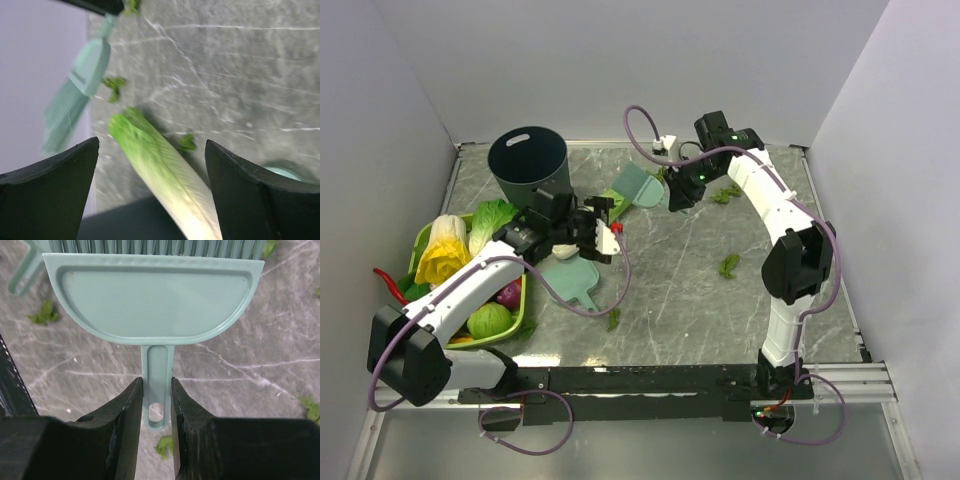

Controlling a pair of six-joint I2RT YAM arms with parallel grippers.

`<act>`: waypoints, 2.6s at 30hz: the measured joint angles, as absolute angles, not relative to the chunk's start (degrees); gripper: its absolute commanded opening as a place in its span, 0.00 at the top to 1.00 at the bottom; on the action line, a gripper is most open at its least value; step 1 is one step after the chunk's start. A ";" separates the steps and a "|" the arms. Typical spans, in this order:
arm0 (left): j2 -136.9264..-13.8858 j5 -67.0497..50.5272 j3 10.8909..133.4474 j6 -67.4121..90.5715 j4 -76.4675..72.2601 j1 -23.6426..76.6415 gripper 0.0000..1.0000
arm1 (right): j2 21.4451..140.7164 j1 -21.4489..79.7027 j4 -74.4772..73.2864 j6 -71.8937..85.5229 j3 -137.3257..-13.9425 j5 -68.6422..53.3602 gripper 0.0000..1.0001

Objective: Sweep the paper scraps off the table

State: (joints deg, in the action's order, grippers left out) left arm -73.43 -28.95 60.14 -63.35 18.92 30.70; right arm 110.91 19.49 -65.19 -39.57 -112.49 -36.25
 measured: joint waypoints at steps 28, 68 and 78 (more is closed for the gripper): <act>-78.74 -24.88 60.51 -77.43 9.43 33.15 0.99 | 110.76 24.05 -67.16 -33.01 -112.57 -39.70 0.57; -107.11 -62.92 115.72 -48.66 75.29 13.04 0.99 | 100.92 16.40 -32.58 -21.06 -101.08 -64.27 0.26; -107.11 -67.09 114.93 -46.37 74.56 12.08 0.99 | 103.20 18.90 -40.91 -25.47 -104.20 -66.11 0.48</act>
State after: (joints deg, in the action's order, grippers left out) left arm -107.11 -67.09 114.93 -46.37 74.56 12.08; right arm 103.20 18.90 -40.91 -25.47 -104.20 -66.11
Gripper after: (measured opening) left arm 0.103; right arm 0.553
